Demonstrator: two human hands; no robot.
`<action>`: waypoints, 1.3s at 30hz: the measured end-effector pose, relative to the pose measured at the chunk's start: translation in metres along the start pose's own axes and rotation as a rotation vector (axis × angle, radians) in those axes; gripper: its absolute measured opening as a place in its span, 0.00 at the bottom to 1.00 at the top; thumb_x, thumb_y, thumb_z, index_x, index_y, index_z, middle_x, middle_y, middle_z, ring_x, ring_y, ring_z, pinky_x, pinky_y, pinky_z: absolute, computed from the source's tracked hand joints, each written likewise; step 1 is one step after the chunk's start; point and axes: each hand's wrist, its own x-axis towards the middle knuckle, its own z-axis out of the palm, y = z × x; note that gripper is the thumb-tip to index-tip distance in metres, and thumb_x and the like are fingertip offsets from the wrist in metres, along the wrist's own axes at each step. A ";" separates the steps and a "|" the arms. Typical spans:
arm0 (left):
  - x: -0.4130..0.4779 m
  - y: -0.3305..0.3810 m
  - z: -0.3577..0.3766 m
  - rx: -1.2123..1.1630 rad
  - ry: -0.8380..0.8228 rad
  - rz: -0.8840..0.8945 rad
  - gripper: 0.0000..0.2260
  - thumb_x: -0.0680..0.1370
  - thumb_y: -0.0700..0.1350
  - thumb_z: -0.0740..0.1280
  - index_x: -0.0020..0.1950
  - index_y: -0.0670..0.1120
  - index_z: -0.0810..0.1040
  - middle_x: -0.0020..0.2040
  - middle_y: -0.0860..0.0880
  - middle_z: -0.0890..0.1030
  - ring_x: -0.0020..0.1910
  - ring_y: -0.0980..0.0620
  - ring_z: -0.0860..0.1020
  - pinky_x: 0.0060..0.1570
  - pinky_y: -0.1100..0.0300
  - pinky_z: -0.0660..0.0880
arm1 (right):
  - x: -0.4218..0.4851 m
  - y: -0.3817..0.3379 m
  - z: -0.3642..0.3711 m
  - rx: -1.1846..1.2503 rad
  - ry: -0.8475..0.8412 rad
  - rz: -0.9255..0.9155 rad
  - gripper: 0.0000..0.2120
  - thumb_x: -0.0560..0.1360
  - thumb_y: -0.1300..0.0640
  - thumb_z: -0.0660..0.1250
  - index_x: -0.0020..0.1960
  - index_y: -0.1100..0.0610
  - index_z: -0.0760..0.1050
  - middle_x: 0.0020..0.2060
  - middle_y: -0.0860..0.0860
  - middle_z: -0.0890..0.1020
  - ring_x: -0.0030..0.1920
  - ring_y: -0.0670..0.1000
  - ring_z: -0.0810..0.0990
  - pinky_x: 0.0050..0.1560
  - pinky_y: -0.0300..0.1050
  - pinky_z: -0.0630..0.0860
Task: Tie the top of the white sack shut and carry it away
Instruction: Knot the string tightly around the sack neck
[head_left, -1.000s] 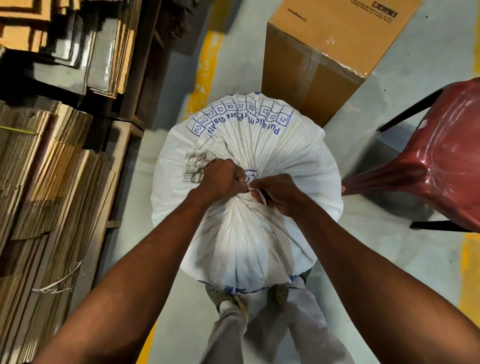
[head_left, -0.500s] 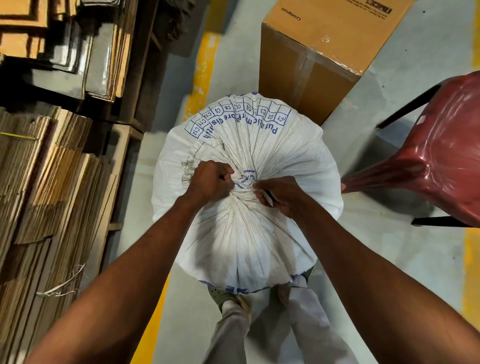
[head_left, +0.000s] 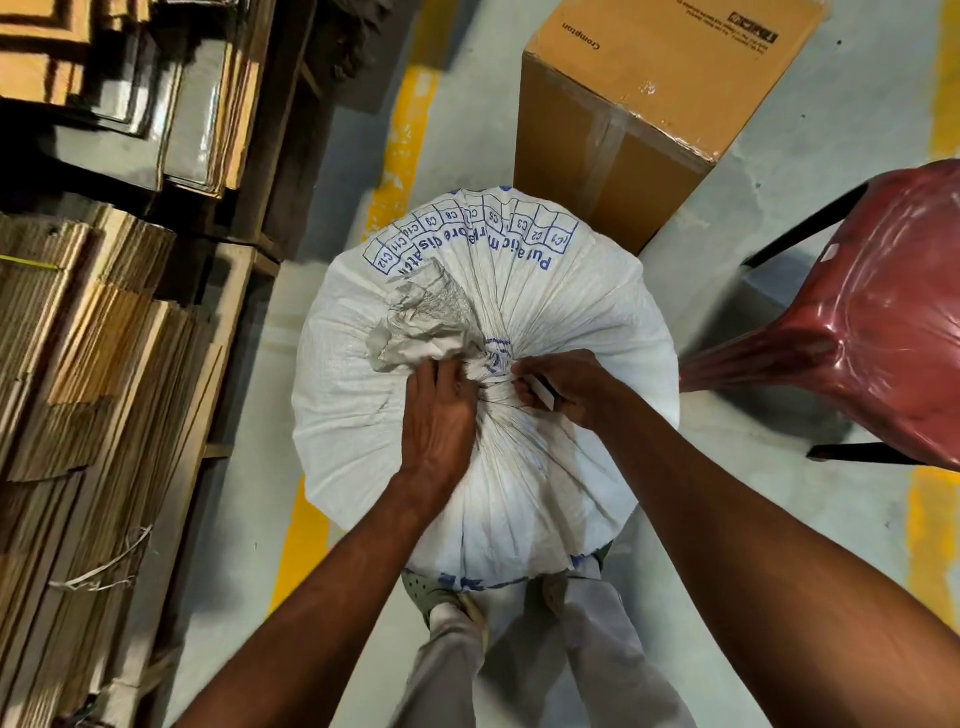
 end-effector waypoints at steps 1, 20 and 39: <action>-0.001 0.005 0.001 -0.034 -0.002 -0.052 0.06 0.76 0.32 0.64 0.48 0.38 0.80 0.49 0.36 0.81 0.48 0.37 0.78 0.45 0.45 0.75 | -0.001 0.000 0.000 -0.013 -0.011 0.001 0.05 0.75 0.73 0.70 0.45 0.66 0.76 0.32 0.60 0.74 0.23 0.50 0.74 0.27 0.40 0.71; 0.021 -0.004 0.028 -0.140 -0.112 -0.030 0.06 0.76 0.40 0.66 0.42 0.39 0.79 0.44 0.37 0.79 0.49 0.38 0.77 0.48 0.49 0.74 | 0.011 0.005 -0.010 -0.134 -0.016 -0.077 0.06 0.69 0.72 0.74 0.44 0.73 0.81 0.36 0.66 0.78 0.29 0.55 0.76 0.32 0.46 0.75; 0.100 -0.015 0.027 -0.541 -0.123 -0.371 0.41 0.76 0.70 0.65 0.82 0.52 0.58 0.79 0.46 0.69 0.77 0.43 0.67 0.76 0.45 0.61 | 0.042 -0.002 -0.025 -0.978 0.119 -0.568 0.09 0.77 0.52 0.72 0.48 0.56 0.87 0.42 0.55 0.89 0.46 0.53 0.88 0.54 0.56 0.82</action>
